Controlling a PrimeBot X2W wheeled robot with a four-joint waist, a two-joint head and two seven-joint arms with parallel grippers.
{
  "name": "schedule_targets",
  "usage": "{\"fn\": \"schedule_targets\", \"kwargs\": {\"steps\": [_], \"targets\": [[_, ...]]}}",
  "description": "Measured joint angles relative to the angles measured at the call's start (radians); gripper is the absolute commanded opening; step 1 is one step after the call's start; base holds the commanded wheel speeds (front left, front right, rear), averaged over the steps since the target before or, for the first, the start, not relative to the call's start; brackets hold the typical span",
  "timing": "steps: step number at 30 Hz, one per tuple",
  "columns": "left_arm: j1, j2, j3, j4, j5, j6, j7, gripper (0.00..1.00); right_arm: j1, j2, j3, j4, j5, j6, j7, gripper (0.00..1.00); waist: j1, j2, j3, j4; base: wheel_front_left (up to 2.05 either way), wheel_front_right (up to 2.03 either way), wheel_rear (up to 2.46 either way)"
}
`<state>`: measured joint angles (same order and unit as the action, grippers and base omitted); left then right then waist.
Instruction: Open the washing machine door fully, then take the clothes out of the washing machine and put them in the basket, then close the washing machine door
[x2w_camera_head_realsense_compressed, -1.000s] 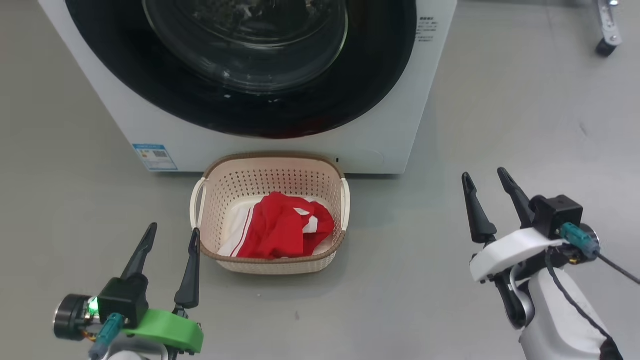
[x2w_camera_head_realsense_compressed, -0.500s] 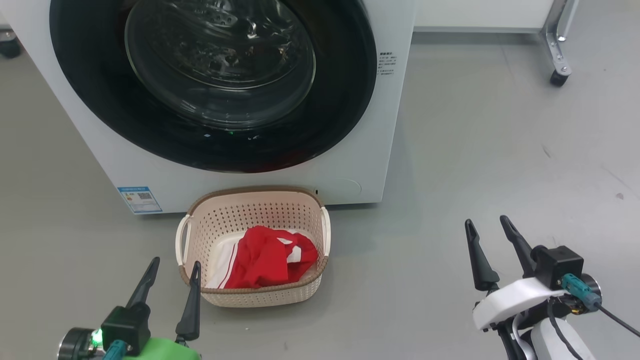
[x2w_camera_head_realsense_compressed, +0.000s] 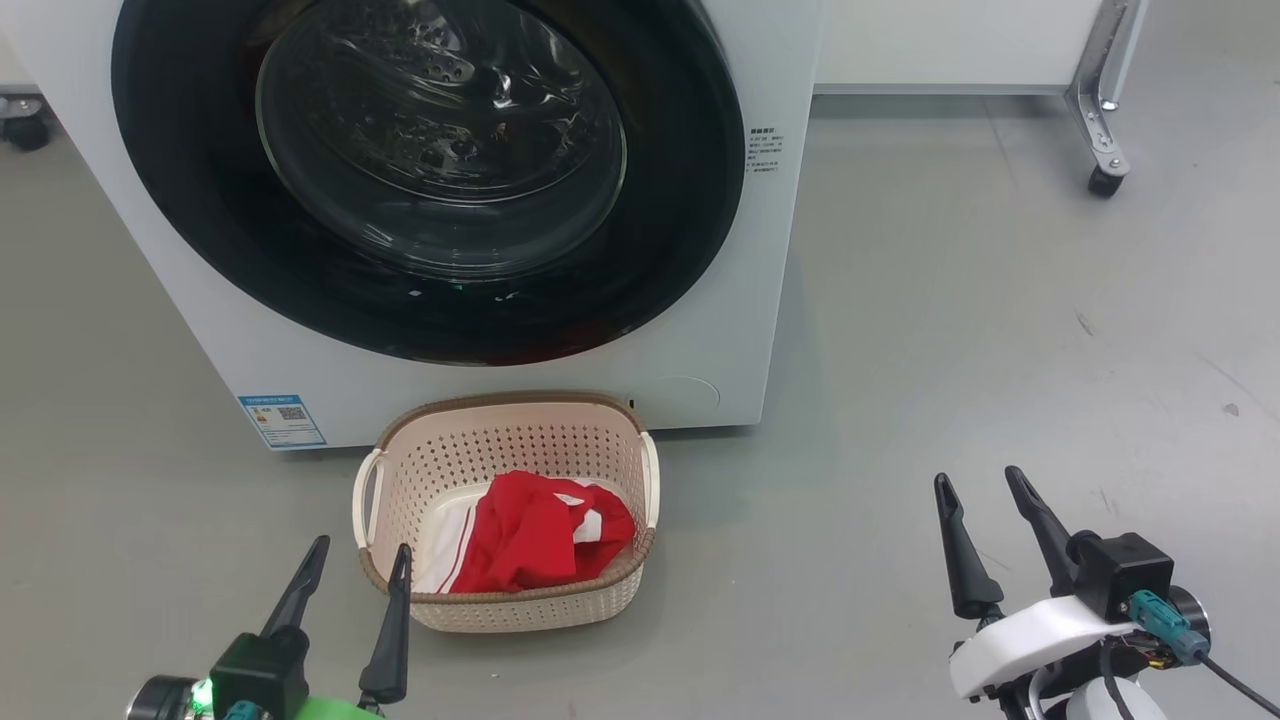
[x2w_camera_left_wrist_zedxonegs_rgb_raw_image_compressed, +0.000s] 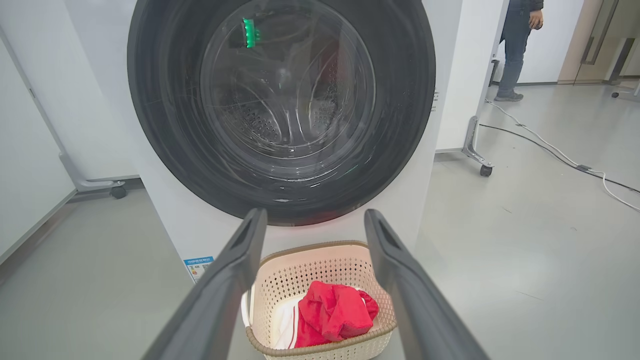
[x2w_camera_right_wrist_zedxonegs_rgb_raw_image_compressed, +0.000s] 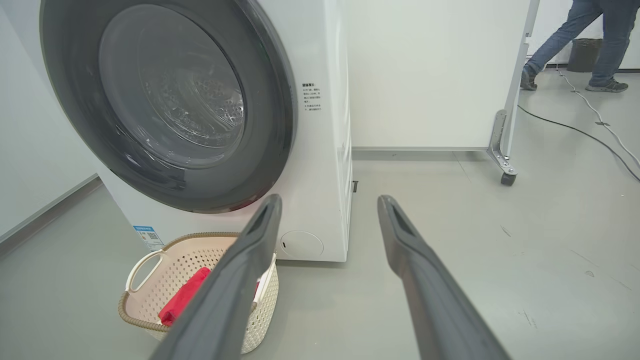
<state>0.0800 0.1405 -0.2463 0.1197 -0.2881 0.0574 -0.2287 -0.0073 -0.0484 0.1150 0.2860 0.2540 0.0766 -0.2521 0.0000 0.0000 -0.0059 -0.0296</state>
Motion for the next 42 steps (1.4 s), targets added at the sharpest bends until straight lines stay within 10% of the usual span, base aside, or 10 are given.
{"fn": "schedule_targets", "kwargs": {"steps": [39,40,42], "targets": [[0.023,0.002,-0.003,-0.058,0.007,0.018,0.008,1.00,0.076,0.004,-0.002,-0.080,-0.003,-0.009,0.000,1.00,0.0000,0.0000,0.000,0.002,0.00,0.00,0.00],[0.023,0.002,-0.003,-0.059,0.008,0.018,0.008,0.00,0.077,0.004,-0.002,-0.080,-0.003,-0.009,0.000,0.00,0.0000,0.0000,0.000,0.002,0.00,0.00,0.00],[0.026,-0.004,-0.009,-0.038,0.008,0.017,0.009,0.00,0.082,0.008,-0.001,-0.059,-0.002,-0.009,0.000,0.00,0.0000,0.0000,0.000,0.002,0.00,0.00,0.00]]}}
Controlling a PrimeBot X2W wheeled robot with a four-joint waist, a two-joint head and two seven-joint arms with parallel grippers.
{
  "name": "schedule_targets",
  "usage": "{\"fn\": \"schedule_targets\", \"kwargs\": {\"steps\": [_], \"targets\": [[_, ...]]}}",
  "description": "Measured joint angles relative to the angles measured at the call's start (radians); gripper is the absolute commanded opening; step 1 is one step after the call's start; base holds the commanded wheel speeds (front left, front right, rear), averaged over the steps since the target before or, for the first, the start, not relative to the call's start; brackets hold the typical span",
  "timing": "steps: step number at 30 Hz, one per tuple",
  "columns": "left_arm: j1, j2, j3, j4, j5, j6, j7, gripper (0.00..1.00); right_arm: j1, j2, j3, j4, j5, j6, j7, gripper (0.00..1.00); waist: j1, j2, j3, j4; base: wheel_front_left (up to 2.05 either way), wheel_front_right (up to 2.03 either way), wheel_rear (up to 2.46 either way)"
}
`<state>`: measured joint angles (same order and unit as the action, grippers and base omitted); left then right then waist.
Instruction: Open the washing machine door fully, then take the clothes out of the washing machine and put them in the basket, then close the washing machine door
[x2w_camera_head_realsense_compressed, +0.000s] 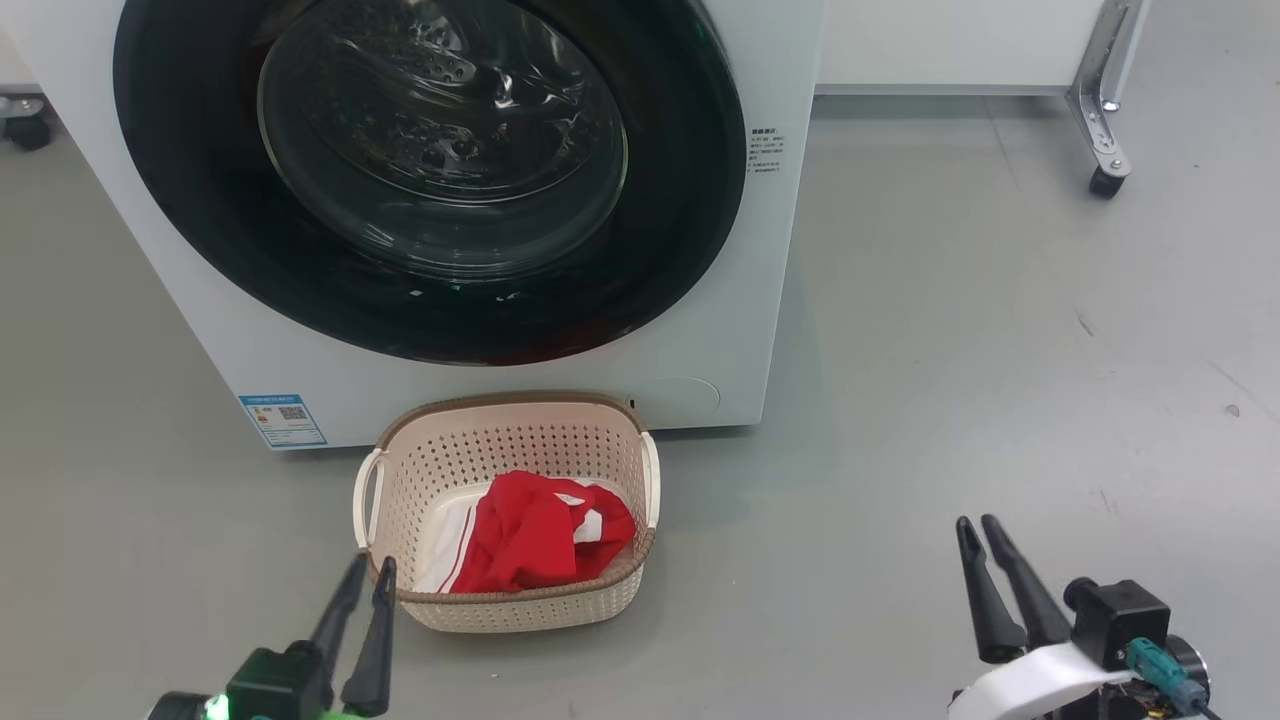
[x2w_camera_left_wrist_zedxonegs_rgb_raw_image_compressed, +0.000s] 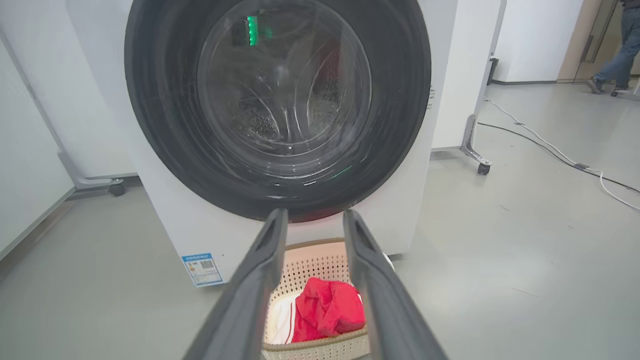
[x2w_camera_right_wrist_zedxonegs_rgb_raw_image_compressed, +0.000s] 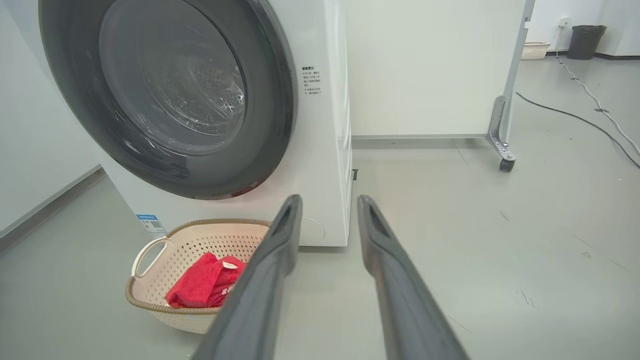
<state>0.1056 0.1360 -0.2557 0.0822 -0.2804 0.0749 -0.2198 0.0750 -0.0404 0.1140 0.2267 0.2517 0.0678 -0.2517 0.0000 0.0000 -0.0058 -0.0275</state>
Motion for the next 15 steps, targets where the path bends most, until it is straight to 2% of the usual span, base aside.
{"fn": "schedule_targets", "kwargs": {"steps": [7,15], "targets": [[0.020,-0.022,-0.016,0.063,-0.004,-0.001,0.000,0.00,0.042,0.013,0.003,0.062,0.004,0.000,0.001,0.00,0.0000,0.0000,0.000,0.000,0.00,0.00,0.00],[0.023,-0.025,-0.013,0.056,-0.087,-0.011,0.000,0.00,0.042,0.013,-0.002,0.057,0.086,0.001,0.016,0.00,0.0000,0.0000,0.001,0.003,0.00,0.00,0.00]]}}
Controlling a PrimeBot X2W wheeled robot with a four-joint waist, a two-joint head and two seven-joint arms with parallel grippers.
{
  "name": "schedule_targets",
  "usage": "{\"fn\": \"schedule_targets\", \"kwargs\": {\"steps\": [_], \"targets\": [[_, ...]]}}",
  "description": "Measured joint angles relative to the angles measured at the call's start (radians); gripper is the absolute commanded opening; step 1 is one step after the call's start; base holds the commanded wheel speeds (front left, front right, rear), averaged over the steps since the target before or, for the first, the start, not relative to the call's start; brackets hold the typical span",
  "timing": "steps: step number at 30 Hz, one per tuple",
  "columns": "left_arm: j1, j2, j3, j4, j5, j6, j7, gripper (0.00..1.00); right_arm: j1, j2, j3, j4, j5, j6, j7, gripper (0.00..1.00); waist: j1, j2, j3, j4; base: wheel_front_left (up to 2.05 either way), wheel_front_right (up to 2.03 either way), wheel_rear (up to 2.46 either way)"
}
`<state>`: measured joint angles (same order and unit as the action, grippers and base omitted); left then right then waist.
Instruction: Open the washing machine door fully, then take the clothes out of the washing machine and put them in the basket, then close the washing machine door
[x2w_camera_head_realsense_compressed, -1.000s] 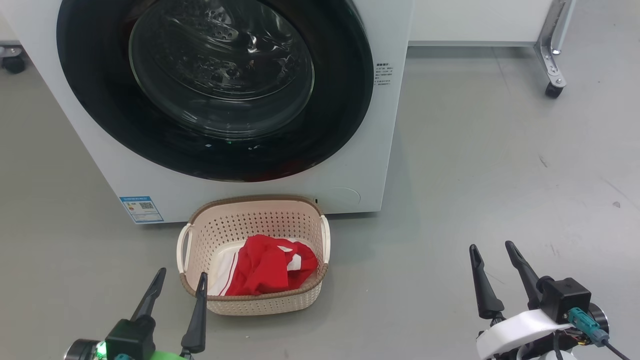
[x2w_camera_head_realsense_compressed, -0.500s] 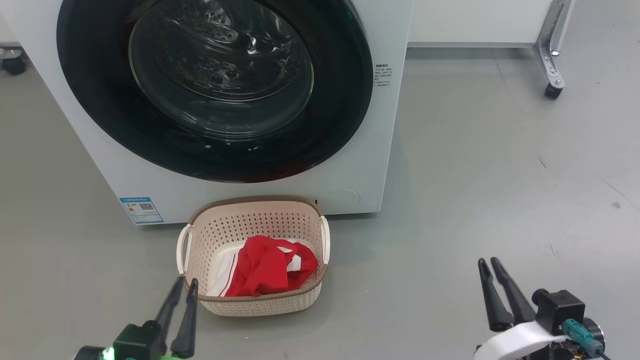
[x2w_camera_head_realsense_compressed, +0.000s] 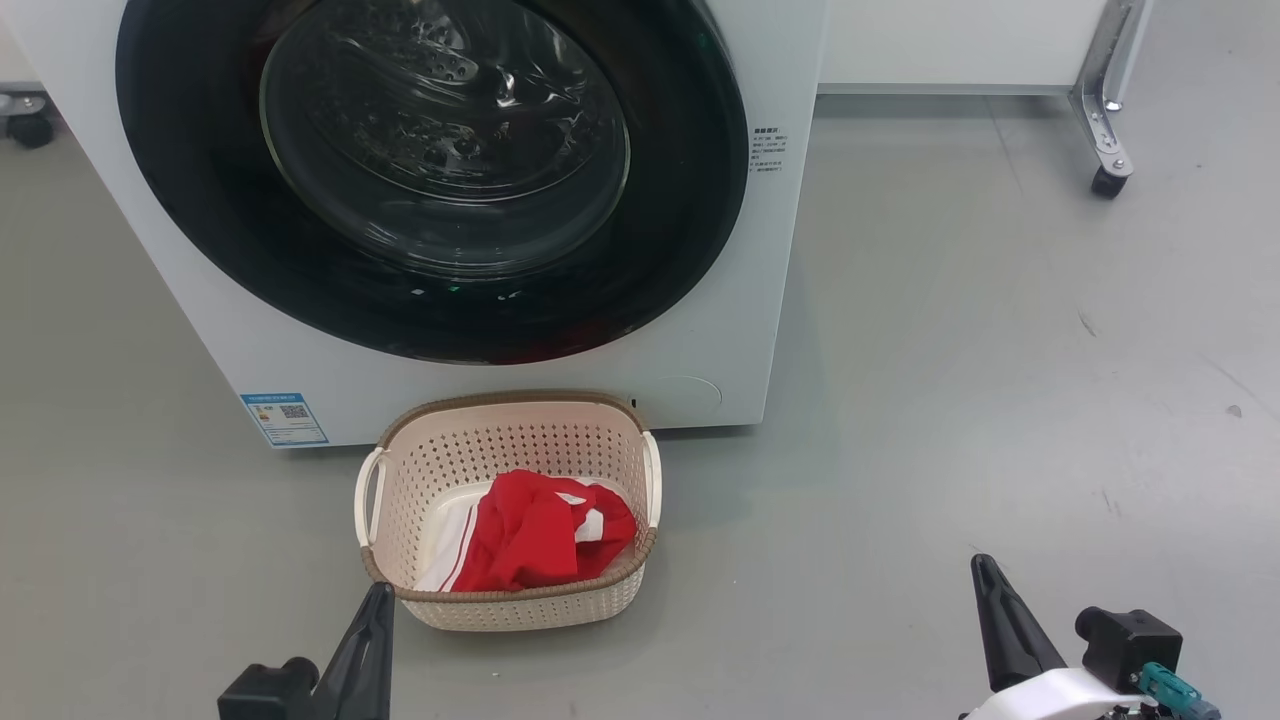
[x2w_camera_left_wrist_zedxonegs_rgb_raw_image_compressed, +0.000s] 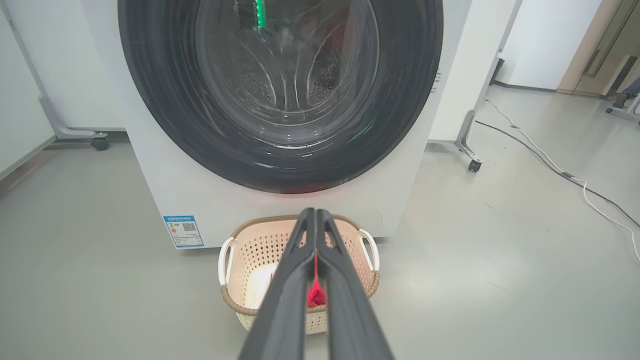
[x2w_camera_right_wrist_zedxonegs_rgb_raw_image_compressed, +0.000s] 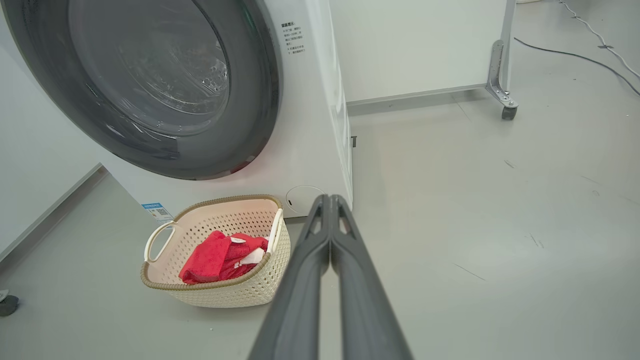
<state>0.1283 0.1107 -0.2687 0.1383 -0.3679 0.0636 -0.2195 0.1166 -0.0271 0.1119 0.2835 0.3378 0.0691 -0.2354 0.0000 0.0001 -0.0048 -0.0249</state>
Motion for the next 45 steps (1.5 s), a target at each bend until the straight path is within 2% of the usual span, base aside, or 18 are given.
{"fn": "schedule_targets", "kwargs": {"steps": [9,45], "targets": [[0.000,-0.005,0.028,-0.002,-0.138,-0.017,0.027,0.00,-0.006,0.000,-0.019,-0.005,0.148,0.002,0.029,0.00,0.0000,0.0000,0.001,0.002,0.00,0.00,0.00],[-0.053,-0.007,0.130,0.034,-0.621,-0.071,0.132,0.00,-0.066,-0.009,-0.099,-0.009,0.620,0.022,0.153,0.00,0.0000,0.0000,0.005,0.011,0.00,0.00,0.00]]}}
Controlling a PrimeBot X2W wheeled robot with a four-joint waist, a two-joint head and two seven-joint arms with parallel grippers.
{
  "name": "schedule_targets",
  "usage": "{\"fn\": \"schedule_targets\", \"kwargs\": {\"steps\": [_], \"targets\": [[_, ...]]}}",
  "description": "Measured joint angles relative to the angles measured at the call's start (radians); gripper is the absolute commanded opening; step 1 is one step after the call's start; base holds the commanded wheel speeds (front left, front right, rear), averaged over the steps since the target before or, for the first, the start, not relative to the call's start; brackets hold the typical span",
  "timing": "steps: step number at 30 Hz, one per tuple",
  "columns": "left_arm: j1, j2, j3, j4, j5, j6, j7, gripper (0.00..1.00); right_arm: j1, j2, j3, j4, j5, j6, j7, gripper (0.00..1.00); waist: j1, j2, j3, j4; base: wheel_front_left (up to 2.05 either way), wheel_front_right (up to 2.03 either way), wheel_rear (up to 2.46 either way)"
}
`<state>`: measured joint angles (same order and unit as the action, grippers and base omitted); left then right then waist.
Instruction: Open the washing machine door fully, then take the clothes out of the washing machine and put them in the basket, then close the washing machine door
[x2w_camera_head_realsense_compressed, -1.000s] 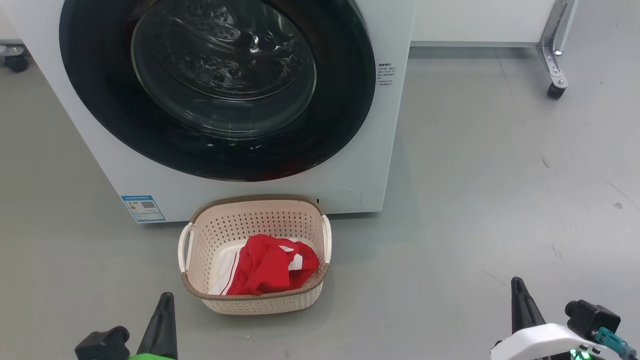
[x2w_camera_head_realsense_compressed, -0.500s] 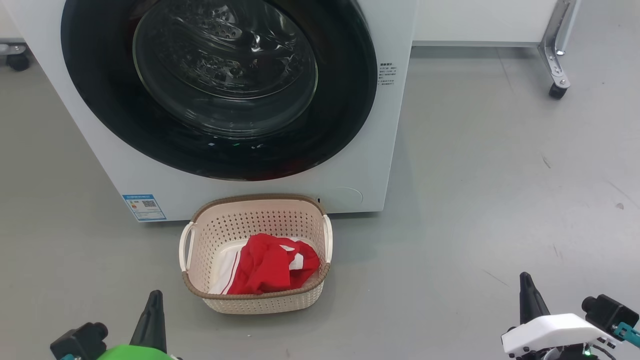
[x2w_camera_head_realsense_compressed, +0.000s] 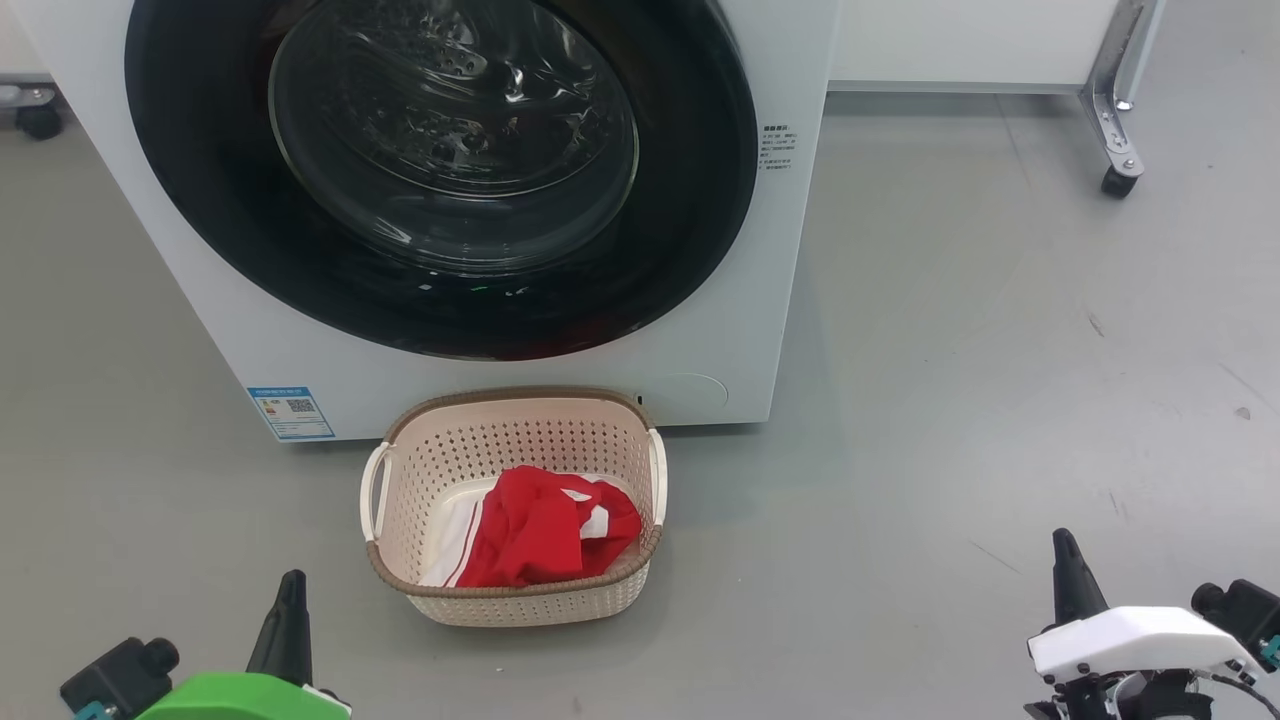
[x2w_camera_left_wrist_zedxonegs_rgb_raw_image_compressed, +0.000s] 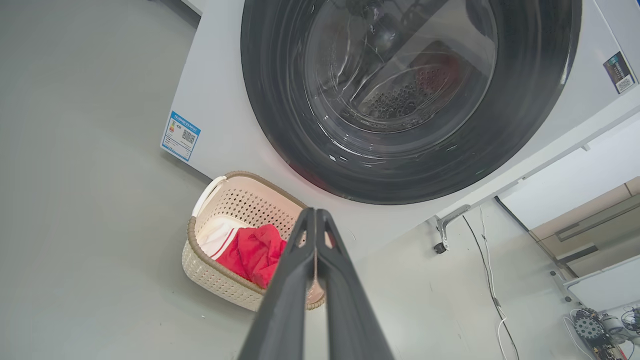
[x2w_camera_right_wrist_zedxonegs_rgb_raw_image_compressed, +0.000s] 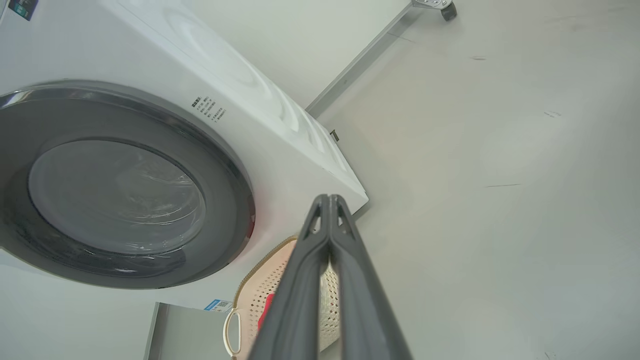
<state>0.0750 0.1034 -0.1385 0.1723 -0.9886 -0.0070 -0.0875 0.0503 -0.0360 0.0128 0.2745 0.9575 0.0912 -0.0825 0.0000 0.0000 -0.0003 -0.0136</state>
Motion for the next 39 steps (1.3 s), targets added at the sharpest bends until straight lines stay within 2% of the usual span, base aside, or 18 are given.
{"fn": "schedule_targets", "kwargs": {"steps": [39], "targets": [[-0.081,-0.005,0.099,0.062,-0.492,-0.079,0.097,0.00,-0.072,-0.014,-0.078,0.002,0.488,0.021,0.117,0.00,0.0000,0.0000,0.002,0.010,0.00,0.00,0.00]]}}
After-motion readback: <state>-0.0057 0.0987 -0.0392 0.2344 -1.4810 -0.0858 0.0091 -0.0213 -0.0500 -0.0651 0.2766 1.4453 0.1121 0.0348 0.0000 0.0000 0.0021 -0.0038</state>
